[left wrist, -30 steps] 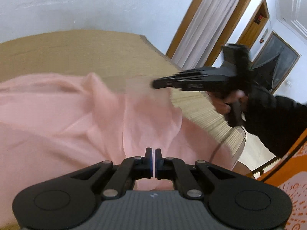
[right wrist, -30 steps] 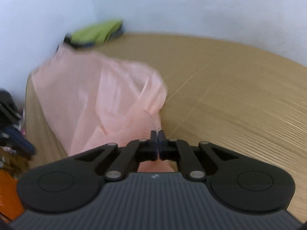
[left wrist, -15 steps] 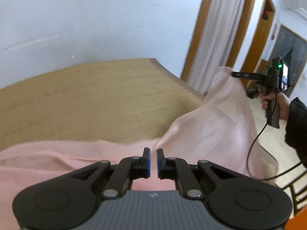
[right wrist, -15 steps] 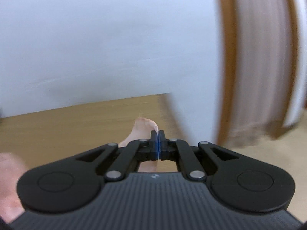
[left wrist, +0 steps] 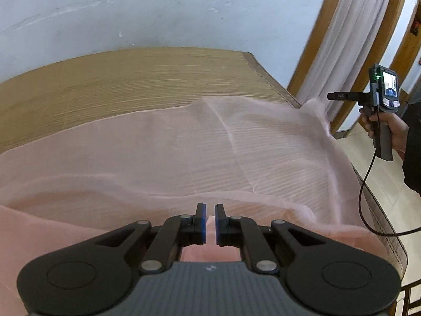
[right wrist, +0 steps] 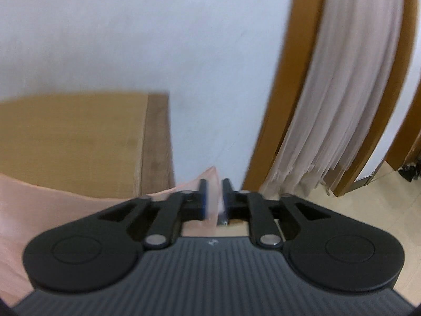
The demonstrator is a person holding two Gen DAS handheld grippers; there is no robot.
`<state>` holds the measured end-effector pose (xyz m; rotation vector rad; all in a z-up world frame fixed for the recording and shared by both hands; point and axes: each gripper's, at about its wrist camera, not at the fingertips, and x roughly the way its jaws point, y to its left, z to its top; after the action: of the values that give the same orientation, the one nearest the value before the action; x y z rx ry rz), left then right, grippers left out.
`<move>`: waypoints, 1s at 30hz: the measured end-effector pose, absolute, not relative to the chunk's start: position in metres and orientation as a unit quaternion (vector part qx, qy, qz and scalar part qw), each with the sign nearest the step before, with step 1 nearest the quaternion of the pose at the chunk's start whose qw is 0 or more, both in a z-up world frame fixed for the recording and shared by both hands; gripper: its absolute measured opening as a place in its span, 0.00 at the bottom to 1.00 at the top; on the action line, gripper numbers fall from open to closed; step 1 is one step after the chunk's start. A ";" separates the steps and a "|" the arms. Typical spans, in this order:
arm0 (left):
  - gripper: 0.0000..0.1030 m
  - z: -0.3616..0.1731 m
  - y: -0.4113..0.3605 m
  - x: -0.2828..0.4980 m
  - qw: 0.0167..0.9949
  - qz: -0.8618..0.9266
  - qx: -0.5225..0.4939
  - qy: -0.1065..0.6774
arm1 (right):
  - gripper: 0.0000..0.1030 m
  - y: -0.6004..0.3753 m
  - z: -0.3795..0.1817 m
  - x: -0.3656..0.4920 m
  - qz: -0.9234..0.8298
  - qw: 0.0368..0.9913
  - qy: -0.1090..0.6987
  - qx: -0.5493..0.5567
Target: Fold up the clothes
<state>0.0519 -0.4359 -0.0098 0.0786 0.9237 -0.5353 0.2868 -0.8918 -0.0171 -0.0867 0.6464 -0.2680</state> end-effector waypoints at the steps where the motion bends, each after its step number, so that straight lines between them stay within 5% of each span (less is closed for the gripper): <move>1: 0.10 -0.009 -0.437 0.050 0.861 -0.252 0.038 0.440 | 0.30 -0.888 -0.019 0.288 -0.135 0.936 0.320 -0.052; 14: 0.38 -0.010 -0.381 -0.003 0.858 -0.223 0.051 0.460 | 0.43 -0.802 0.012 0.118 0.097 0.945 0.286 -0.128; 16: 0.39 -0.019 -0.375 -0.007 0.853 -0.232 0.060 0.464 | 0.49 -0.772 0.010 0.089 0.150 0.938 0.291 -0.118; 30: 0.45 -0.047 -0.379 0.005 0.842 -0.299 0.089 0.440 | 0.50 -0.688 -0.042 0.012 0.183 0.895 0.376 -0.154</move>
<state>0.0049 -0.3785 -0.0470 0.1871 0.9286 -0.6317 0.0118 -0.6879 -0.0416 -0.3184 0.7791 0.3789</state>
